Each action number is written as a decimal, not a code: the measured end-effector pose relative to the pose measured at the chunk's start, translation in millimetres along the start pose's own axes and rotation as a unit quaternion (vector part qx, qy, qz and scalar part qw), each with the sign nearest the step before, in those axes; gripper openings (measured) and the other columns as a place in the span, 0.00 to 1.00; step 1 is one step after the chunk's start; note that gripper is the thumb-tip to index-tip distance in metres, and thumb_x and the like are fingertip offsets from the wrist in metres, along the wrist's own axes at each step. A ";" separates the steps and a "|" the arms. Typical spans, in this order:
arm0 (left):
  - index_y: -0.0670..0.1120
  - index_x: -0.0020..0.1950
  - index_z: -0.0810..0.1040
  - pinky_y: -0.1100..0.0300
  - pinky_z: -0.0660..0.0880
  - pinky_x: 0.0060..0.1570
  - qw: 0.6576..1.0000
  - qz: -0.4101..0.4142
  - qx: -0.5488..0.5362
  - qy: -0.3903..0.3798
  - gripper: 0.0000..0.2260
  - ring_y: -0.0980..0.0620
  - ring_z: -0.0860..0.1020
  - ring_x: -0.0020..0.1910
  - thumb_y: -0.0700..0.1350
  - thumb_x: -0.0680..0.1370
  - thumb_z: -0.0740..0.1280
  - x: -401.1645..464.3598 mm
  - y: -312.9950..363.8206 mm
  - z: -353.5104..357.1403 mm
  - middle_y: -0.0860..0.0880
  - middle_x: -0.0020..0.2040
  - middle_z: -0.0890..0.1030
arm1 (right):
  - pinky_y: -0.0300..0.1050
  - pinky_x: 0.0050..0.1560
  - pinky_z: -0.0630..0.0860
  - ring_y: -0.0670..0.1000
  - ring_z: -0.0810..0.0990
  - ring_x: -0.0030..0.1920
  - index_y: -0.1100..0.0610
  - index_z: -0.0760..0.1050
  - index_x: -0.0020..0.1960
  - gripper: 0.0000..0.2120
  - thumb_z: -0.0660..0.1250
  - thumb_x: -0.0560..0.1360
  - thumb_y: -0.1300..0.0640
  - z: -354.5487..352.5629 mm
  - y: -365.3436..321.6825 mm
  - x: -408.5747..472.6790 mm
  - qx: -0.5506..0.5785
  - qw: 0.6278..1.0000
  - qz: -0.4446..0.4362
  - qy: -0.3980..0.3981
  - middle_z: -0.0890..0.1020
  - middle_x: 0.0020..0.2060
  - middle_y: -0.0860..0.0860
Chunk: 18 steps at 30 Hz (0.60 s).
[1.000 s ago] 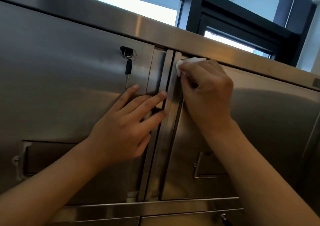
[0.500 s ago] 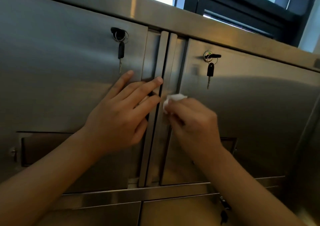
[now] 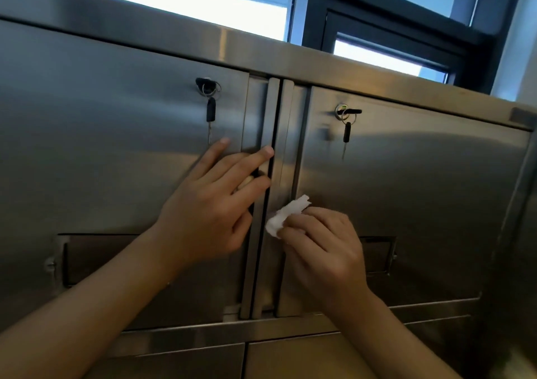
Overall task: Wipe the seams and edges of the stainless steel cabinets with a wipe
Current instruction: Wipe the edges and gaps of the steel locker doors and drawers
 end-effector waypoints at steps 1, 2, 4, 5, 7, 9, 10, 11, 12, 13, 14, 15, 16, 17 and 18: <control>0.42 0.65 0.80 0.36 0.59 0.78 1.000 0.000 -0.001 0.001 0.18 0.41 0.74 0.72 0.41 0.77 0.64 0.0 -0.2 0.2 0.39 0.77 0.71 | 0.47 0.58 0.78 0.54 0.83 0.54 0.62 0.86 0.49 0.08 0.71 0.81 0.58 -4.2 -0.5 3.1 0.003 1.000 0.002 0.014 0.87 0.50 0.57; 0.42 0.66 0.80 0.36 0.59 0.78 1.000 0.000 -0.002 0.001 0.18 0.41 0.74 0.72 0.41 0.76 0.64 -0.1 -0.4 0.9 0.39 0.77 0.71 | 0.47 0.59 0.78 0.55 0.84 0.54 0.63 0.86 0.49 0.08 0.71 0.81 0.59 -7.9 -0.3 7.6 0.009 1.000 0.005 0.025 0.86 0.49 0.58; 0.42 0.66 0.80 0.36 0.59 0.78 1.000 0.001 -0.002 0.001 0.19 0.41 0.74 0.72 0.42 0.76 0.64 0.0 -0.7 1.4 0.39 0.77 0.71 | 0.47 0.59 0.79 0.56 0.84 0.53 0.64 0.85 0.50 0.10 0.69 0.82 0.59 -11.2 3.4 18.9 0.017 0.999 0.009 0.028 0.86 0.49 0.59; 0.42 0.66 0.80 0.36 0.59 0.78 1.000 0.002 -0.001 0.000 0.19 0.41 0.74 0.72 0.42 0.76 0.64 0.1 -0.8 1.5 0.39 0.77 0.71 | 0.47 0.60 0.79 0.56 0.83 0.54 0.65 0.85 0.51 0.09 0.69 0.82 0.59 -10.5 6.8 24.2 0.019 0.999 0.011 0.024 0.85 0.50 0.59; 0.42 0.66 0.80 0.36 0.59 0.78 1.000 0.002 -0.001 0.001 0.19 0.41 0.74 0.72 0.42 0.76 0.64 -0.2 -0.9 1.8 0.39 0.77 0.71 | 0.43 0.61 0.77 0.55 0.82 0.54 0.65 0.84 0.53 0.07 0.71 0.81 0.61 -5.2 14.2 31.5 0.023 0.999 0.020 0.009 0.85 0.51 0.58; 0.42 0.67 0.79 0.37 0.58 0.78 1.000 0.001 -0.002 0.003 0.19 0.40 0.74 0.72 0.42 0.76 0.65 -0.7 -0.9 2.1 0.39 0.77 0.71 | 0.43 0.62 0.77 0.54 0.82 0.55 0.64 0.84 0.54 0.06 0.72 0.80 0.63 2.6 17.1 33.6 0.034 0.999 0.031 -0.006 0.84 0.52 0.58; 0.43 0.67 0.79 0.37 0.58 0.79 1.000 0.002 -0.002 0.003 0.19 0.40 0.73 0.72 0.42 0.76 0.65 -0.7 -0.9 2.2 0.39 0.77 0.71 | 0.43 0.63 0.77 0.54 0.82 0.56 0.64 0.84 0.54 0.06 0.73 0.79 0.63 6.3 16.6 32.6 0.040 0.999 0.033 -0.009 0.84 0.53 0.58; 0.43 0.67 0.79 0.36 0.58 0.78 1.000 0.002 -0.003 0.004 0.19 0.40 0.73 0.72 0.42 0.76 0.65 -0.8 -0.5 2.0 0.39 0.77 0.70 | 0.44 0.63 0.77 0.54 0.82 0.57 0.64 0.84 0.54 0.06 0.73 0.79 0.64 8.8 15.3 30.5 0.045 0.998 0.033 -0.010 0.85 0.53 0.58; 0.42 0.67 0.79 0.36 0.59 0.78 1.000 0.001 -0.005 0.006 0.19 0.40 0.74 0.72 0.42 0.76 0.65 -1.0 0.0 1.7 0.39 0.77 0.71 | 0.44 0.64 0.77 0.54 0.82 0.57 0.64 0.84 0.54 0.05 0.73 0.78 0.64 10.2 13.8 27.6 0.049 0.998 0.032 -0.011 0.85 0.53 0.58; 0.42 0.66 0.80 0.35 0.59 0.77 1.000 0.000 -0.006 0.008 0.18 0.40 0.74 0.72 0.41 0.77 0.65 -1.3 0.3 1.4 0.38 0.77 0.71 | 0.45 0.64 0.78 0.54 0.82 0.57 0.64 0.84 0.53 0.05 0.74 0.78 0.65 11.5 12.2 23.9 0.051 0.998 0.031 -0.013 0.85 0.53 0.58; 0.42 0.65 0.80 0.35 0.60 0.77 1.000 -0.002 -0.005 0.009 0.17 0.40 0.74 0.71 0.41 0.77 0.65 -1.6 0.3 1.0 0.38 0.77 0.71 | 0.45 0.64 0.78 0.54 0.83 0.57 0.64 0.84 0.53 0.05 0.74 0.78 0.64 13.0 10.1 19.0 0.053 0.998 0.032 -0.018 0.85 0.53 0.58; 0.41 0.65 0.80 0.34 0.60 0.77 1.000 -0.003 -0.003 0.010 0.17 0.40 0.74 0.71 0.41 0.77 0.65 -1.6 0.2 1.1 0.38 0.77 0.71 | 0.45 0.64 0.78 0.54 0.83 0.57 0.64 0.85 0.52 0.04 0.74 0.78 0.64 14.6 7.7 13.0 0.053 0.998 0.034 -0.024 0.85 0.53 0.58; 0.41 0.65 0.80 0.34 0.60 0.77 1.000 -0.003 -0.002 0.010 0.17 0.40 0.74 0.71 0.41 0.77 0.65 -1.5 -0.2 2.2 0.38 0.77 0.71 | 0.45 0.65 0.78 0.54 0.83 0.57 0.64 0.85 0.52 0.04 0.74 0.78 0.64 16.3 5.1 5.7 0.052 0.998 0.034 -0.030 0.86 0.52 0.58; 0.41 0.65 0.80 0.34 0.60 0.77 1.000 -0.003 -0.003 0.011 0.17 0.39 0.74 0.71 0.41 0.77 0.65 -1.5 -0.8 3.7 0.38 0.77 0.71 | 0.45 0.65 0.77 0.54 0.83 0.57 0.64 0.85 0.51 0.04 0.74 0.78 0.64 17.9 2.0 -2.4 0.052 0.997 0.034 -0.034 0.86 0.52 0.58; 0.41 0.65 0.80 0.33 0.61 0.76 1.000 -0.003 -0.005 0.013 0.17 0.39 0.75 0.70 0.40 0.76 0.66 -1.5 -1.2 5.1 0.38 0.76 0.71 | 0.44 0.65 0.77 0.54 0.83 0.57 0.64 0.85 0.51 0.04 0.73 0.79 0.63 19.4 -1.6 -10.5 0.055 0.997 0.034 -0.039 0.86 0.52 0.58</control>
Point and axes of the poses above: each hand's wrist, its own x-axis towards the middle knuckle, its own z-axis out of the palm, y = z × x, the point moved 5 cm from there along x, towards the middle knuckle
